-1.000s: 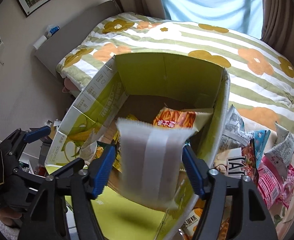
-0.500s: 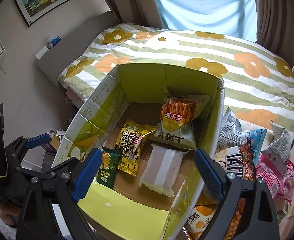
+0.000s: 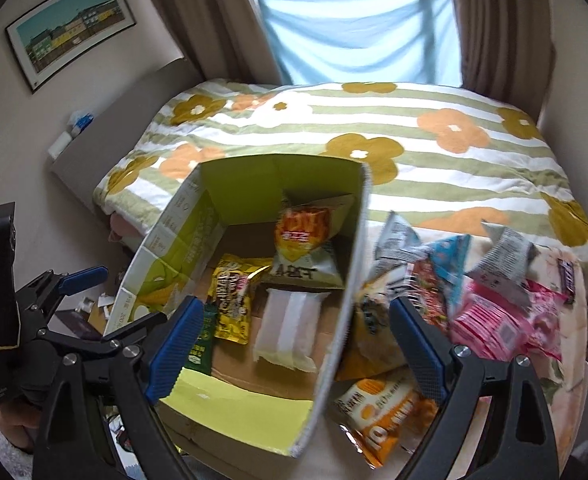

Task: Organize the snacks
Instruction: 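Move both grippers back toward the remaining snack pile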

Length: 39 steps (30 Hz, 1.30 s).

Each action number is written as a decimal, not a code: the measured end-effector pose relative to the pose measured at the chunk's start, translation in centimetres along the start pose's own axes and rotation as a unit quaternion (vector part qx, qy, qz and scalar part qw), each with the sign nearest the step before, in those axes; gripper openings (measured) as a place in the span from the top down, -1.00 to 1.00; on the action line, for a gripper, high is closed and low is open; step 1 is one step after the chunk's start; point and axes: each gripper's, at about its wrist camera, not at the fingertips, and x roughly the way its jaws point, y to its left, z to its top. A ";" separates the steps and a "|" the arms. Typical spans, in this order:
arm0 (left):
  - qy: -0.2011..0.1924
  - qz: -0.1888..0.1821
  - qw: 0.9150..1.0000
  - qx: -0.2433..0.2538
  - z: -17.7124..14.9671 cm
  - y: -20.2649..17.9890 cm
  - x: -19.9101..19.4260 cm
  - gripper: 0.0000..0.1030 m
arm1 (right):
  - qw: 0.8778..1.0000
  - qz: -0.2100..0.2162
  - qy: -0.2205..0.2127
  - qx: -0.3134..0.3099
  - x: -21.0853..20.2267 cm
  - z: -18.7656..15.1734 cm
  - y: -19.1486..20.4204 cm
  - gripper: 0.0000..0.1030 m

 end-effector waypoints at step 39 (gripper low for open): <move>0.025 0.051 0.991 -0.122 -1.1 -22.2 3.7 -0.99 | 0.997 0.034 0.063 0.007 0.6 1.2 -25.8 -0.78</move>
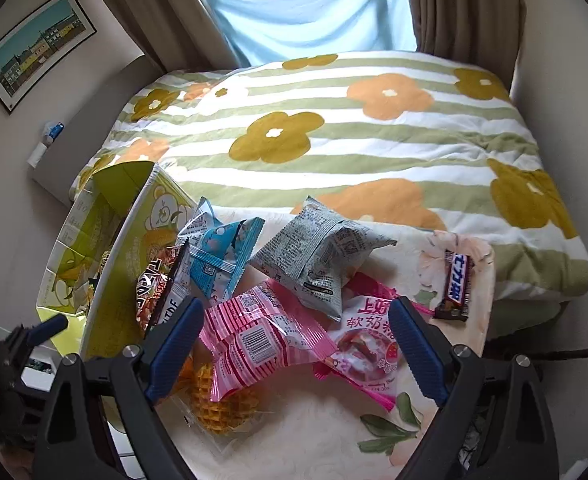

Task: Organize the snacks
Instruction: 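Move both grippers back toward the remaining snack pile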

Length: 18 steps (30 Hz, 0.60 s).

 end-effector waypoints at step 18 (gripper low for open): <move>-0.009 0.041 0.998 -0.051 -7.1 -0.4 7.1 -0.99 | 0.999 0.023 0.033 -0.027 6.5 -2.9 -0.5 -0.78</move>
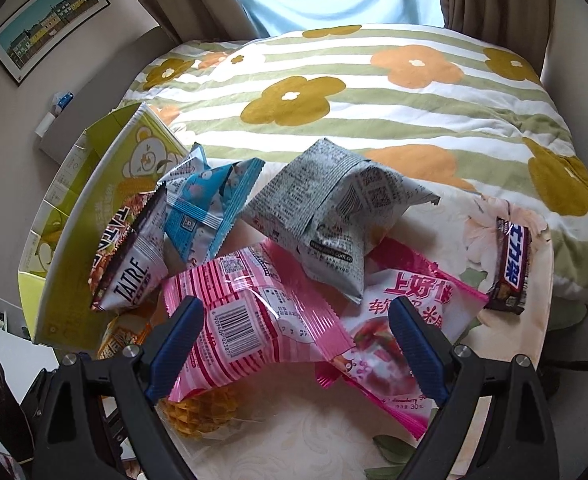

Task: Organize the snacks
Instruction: 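Move both grippers back toward the remaining snack pile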

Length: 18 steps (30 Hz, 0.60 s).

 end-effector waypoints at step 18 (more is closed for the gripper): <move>0.057 0.125 0.979 0.153 2.3 -3.8 4.0 -0.99 | 1.000 0.010 0.000 0.017 0.7 0.1 -0.2 -0.78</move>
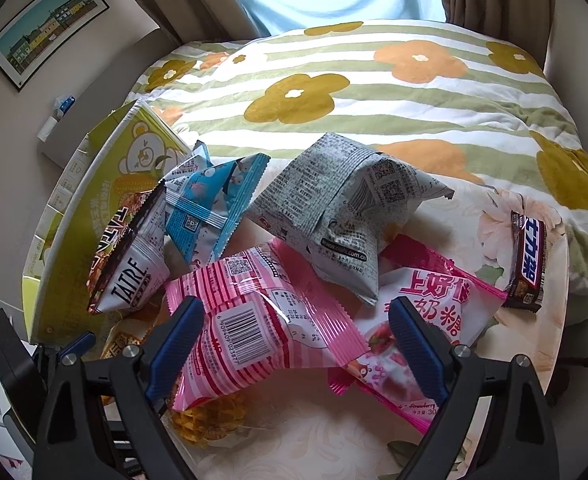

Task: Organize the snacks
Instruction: 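Move both grippers back toward the remaining snack pile, then grasp the orange-white cake packet with the left gripper while the right grasps the grey printed bag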

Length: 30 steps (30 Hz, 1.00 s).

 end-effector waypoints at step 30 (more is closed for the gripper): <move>0.085 0.026 0.970 0.227 13.7 -4.3 1.0 -0.36 | 0.995 0.007 -0.050 0.086 -2.6 0.9 -2.6 -0.78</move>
